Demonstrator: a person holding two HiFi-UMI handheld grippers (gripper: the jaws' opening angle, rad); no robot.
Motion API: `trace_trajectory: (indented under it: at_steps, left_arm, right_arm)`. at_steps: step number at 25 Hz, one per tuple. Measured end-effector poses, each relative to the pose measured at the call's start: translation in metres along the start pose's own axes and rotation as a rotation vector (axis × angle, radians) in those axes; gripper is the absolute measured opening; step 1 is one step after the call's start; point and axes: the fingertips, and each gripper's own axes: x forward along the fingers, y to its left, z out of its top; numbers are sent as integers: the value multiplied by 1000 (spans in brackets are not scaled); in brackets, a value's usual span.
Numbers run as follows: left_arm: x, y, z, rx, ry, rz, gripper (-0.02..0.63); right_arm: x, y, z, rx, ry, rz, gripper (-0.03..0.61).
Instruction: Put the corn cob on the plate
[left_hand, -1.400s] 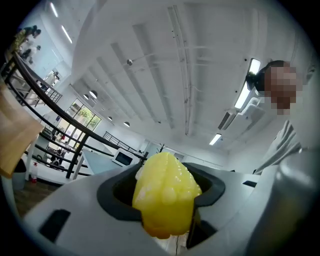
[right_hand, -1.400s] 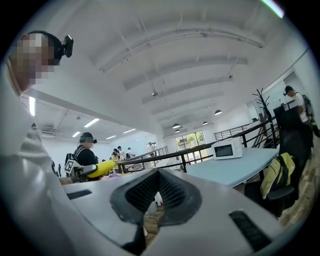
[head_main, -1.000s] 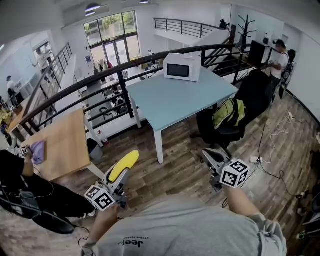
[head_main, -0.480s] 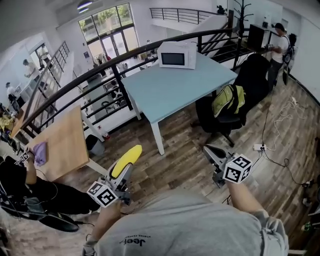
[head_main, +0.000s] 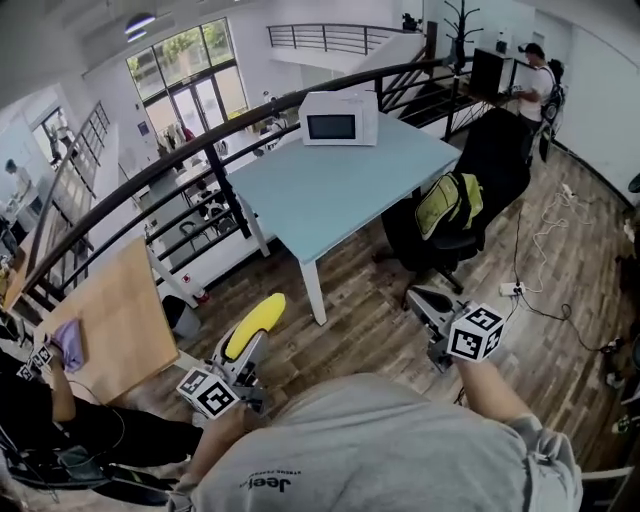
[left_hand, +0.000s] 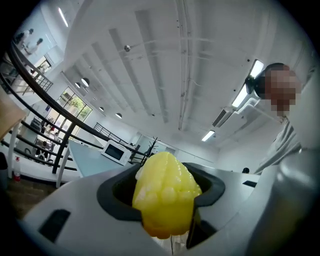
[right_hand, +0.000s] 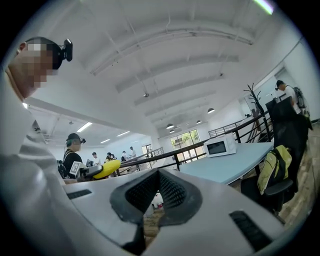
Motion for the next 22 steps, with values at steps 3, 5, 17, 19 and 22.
trace_trajectory:
  at_steps: [3, 5, 17, 19, 22]
  left_arm:
    - [-1, 35, 26, 2, 2, -34, 256]
    - [-3, 58, 46, 7, 4, -57, 256]
    - [-19, 189, 104, -36, 16, -105, 256]
    - [-20, 204, 111, -42, 21, -110, 256]
    - [-18, 226, 122, -51, 23, -113, 256]
  right_arm:
    - [31, 13, 7, -3, -11, -38, 17]
    - [56, 21, 13, -7, -23, -58, 17]
    - [192, 55, 25, -31, -1, -120, 17]
    - [208, 58, 28, -34, 2, -127, 17]
    - [234, 61, 28, -32, 19, -128, 17]
